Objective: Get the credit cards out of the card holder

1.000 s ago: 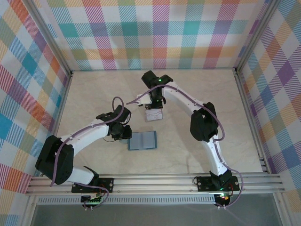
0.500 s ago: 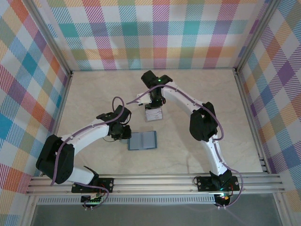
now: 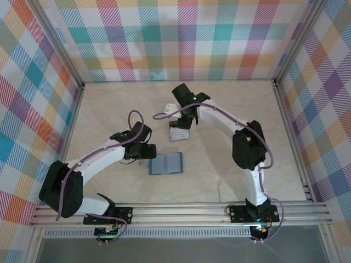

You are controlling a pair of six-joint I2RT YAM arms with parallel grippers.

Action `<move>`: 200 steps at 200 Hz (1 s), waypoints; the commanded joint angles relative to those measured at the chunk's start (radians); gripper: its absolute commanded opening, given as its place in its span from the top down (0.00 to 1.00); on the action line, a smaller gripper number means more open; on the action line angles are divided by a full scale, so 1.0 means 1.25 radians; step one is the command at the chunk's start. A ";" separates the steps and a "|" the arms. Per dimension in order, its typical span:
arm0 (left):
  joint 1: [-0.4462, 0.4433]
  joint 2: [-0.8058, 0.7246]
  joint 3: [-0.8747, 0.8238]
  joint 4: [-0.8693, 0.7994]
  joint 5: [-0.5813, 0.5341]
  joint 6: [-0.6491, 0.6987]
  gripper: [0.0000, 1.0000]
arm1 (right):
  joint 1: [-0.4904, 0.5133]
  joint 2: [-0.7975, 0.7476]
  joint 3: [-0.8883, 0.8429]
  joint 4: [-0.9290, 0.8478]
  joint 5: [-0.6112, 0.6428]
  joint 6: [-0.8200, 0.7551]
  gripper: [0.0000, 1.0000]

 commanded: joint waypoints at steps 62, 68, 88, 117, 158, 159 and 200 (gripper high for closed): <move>0.083 -0.020 -0.002 0.088 -0.303 0.074 0.00 | -0.094 -0.356 -0.480 0.314 0.060 0.349 0.00; 0.097 -0.020 -0.007 0.100 -0.323 0.078 0.00 | -0.114 -0.378 -0.514 0.333 0.062 0.372 0.00; 0.143 -0.028 -0.043 0.174 -0.382 0.083 0.00 | -0.184 -0.439 -0.615 0.393 0.054 0.448 0.00; 0.196 -0.013 -0.066 0.252 -0.436 0.090 0.00 | -0.287 -0.497 -0.743 0.516 0.010 0.547 0.00; 0.266 0.010 -0.131 0.511 -0.351 0.220 0.00 | -0.400 -0.523 -0.891 0.727 -0.032 0.650 0.00; 0.267 0.011 -0.133 0.518 -0.349 0.221 0.00 | -0.403 -0.524 -0.894 0.733 -0.035 0.651 0.00; 0.356 0.036 -0.248 0.819 -0.174 0.247 0.00 | -0.506 -0.515 -1.021 0.988 -0.163 0.723 0.00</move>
